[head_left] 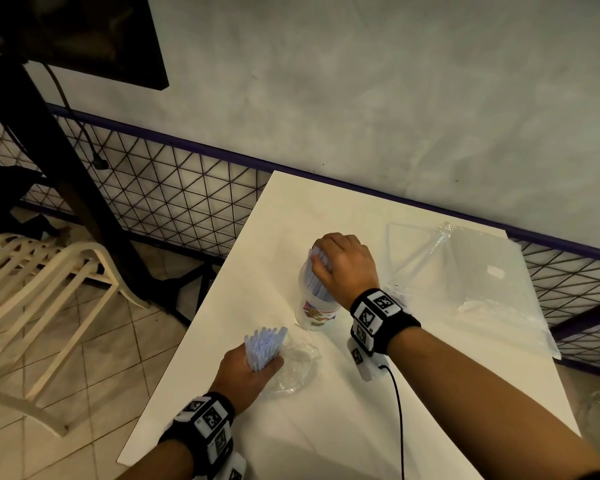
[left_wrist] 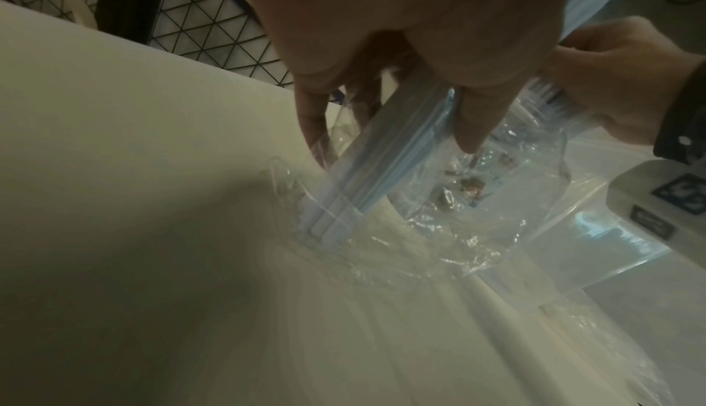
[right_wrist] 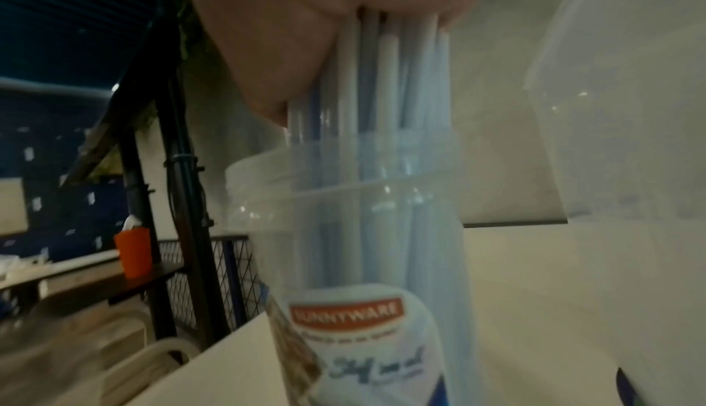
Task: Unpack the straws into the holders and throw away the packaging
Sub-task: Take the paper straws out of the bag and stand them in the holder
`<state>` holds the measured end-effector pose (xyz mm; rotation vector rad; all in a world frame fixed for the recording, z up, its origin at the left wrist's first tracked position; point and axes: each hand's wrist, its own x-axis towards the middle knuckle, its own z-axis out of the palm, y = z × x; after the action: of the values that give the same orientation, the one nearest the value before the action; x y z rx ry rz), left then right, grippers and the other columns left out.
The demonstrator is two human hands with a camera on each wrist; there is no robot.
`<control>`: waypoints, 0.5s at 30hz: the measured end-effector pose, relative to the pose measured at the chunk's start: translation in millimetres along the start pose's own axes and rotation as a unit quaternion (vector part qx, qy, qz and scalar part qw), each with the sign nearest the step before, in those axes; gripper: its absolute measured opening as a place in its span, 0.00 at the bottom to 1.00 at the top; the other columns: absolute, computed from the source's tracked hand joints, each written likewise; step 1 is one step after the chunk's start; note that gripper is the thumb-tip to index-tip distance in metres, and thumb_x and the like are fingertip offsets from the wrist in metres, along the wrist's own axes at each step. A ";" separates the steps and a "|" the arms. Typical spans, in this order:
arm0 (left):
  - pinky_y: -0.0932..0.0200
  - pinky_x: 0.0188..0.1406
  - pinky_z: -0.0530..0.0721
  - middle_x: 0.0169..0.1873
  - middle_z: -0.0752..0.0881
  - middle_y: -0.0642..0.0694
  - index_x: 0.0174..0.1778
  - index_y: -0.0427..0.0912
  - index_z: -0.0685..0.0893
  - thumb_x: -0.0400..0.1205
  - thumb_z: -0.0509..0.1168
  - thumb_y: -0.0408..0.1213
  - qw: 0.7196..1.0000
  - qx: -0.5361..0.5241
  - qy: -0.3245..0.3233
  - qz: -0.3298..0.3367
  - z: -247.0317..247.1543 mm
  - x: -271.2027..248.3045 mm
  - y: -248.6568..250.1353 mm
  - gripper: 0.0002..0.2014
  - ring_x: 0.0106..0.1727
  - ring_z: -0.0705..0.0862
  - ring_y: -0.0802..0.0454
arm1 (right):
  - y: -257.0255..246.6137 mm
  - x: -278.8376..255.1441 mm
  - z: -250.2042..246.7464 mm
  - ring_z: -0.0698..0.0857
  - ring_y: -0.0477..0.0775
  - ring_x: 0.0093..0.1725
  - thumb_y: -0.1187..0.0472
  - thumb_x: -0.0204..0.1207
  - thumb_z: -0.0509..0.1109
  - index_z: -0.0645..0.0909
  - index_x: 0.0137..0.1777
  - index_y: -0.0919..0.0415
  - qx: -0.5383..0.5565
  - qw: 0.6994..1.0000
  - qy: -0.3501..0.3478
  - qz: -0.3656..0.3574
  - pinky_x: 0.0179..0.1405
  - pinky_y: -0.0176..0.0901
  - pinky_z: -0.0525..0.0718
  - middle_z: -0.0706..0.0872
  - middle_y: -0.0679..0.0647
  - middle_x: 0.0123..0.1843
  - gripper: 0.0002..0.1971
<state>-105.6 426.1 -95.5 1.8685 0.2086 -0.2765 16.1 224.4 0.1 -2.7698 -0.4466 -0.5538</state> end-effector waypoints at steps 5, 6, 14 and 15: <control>0.61 0.51 0.80 0.42 0.89 0.54 0.43 0.57 0.84 0.72 0.78 0.39 1.000 0.002 0.000 0.003 0.3 1.1 -1.1 0.11 0.47 0.88 0.57 | 0.4 -0.3 -7.0 0.77 0.61 0.73 0.53 0.84 0.57 0.71 0.80 0.56 -0.017 0.995 -0.098 -0.001 0.69 0.56 0.77 0.74 0.54 0.81 0.25; 0.61 0.52 0.80 0.42 0.89 0.55 0.43 0.57 0.83 0.72 0.78 0.39 1.000 0.005 -0.002 0.004 0.6 1.1 -1.2 0.12 0.48 0.87 0.57 | -0.7 -2.3 -7.0 0.72 0.58 0.79 0.51 0.85 0.53 0.65 0.84 0.55 -0.051 0.991 -0.127 -0.008 0.73 0.55 0.71 0.68 0.52 0.84 0.27; 0.57 0.57 0.82 0.46 0.90 0.50 0.49 0.49 0.86 0.72 0.78 0.38 1.000 -0.003 0.001 0.001 1.0 0.6 -2.5 0.12 0.51 0.88 0.52 | -5.5 1.2 -12.2 0.52 0.54 0.88 0.45 0.88 0.48 0.52 0.88 0.54 -0.073 0.980 -0.186 0.018 0.84 0.58 0.51 0.53 0.50 0.90 0.30; 0.57 0.58 0.81 0.47 0.90 0.49 0.50 0.49 0.86 0.72 0.78 0.38 1.000 -0.001 0.000 0.004 1.1 0.2 -1.9 0.12 0.51 0.88 0.52 | -6.9 0.6 -12.9 0.53 0.55 0.88 0.45 0.88 0.51 0.53 0.87 0.51 -0.065 0.983 -0.171 0.011 0.83 0.61 0.52 0.54 0.49 0.89 0.30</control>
<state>-106.0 425.7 -97.6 1.8665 0.2023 -0.2709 10.1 226.7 13.2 -3.0009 -0.4658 -0.1001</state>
